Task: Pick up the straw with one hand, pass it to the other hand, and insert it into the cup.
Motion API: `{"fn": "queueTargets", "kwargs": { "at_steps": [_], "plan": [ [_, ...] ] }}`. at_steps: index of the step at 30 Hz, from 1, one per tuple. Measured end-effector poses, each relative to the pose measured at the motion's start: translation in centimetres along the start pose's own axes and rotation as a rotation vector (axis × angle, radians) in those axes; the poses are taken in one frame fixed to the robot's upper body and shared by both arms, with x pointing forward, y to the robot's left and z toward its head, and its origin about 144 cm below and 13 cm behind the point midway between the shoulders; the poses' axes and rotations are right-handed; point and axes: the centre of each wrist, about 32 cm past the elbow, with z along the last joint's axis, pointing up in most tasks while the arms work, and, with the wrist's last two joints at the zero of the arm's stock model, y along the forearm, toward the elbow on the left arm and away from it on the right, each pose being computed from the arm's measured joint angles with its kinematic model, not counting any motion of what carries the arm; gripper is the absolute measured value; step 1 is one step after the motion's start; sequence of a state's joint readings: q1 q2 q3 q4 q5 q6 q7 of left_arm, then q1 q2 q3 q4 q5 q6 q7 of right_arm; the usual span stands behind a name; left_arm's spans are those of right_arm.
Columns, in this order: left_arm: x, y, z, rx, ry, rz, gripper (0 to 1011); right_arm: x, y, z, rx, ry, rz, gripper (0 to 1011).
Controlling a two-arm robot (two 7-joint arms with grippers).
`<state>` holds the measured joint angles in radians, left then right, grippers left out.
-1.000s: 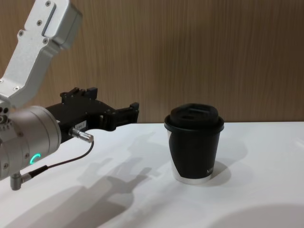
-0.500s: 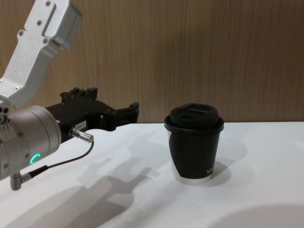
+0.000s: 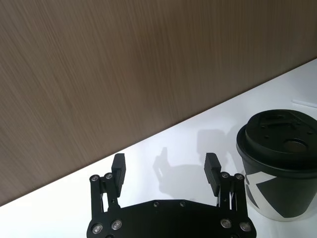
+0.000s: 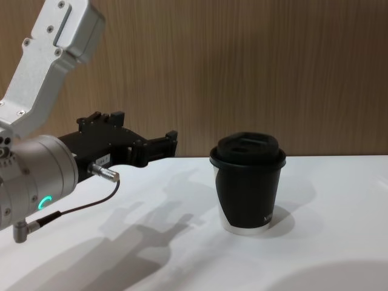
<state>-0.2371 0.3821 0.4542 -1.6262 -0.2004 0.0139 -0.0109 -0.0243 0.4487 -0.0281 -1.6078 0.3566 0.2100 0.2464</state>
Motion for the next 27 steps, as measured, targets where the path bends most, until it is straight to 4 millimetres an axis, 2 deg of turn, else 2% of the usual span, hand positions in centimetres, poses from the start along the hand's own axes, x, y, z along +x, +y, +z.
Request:
{"fn": "queueTargets", "kwargs": {
  "at_steps": [16,23,27],
  "plan": [
    [0.0,0.0,0.0,0.0,0.0,0.0,1002,-0.15,-0.02,-0.2,-0.011,0.008,0.001,996],
    [0.0,0.0,0.0,0.0,0.0,0.0,1003,-0.19,-0.02,-0.23,-0.013,0.008,0.001,861],
    [0.0,0.0,0.0,0.0,0.0,0.0,1003,-0.23,-0.02,-0.24,-0.014,0.008,0.001,728]
  ]
}}
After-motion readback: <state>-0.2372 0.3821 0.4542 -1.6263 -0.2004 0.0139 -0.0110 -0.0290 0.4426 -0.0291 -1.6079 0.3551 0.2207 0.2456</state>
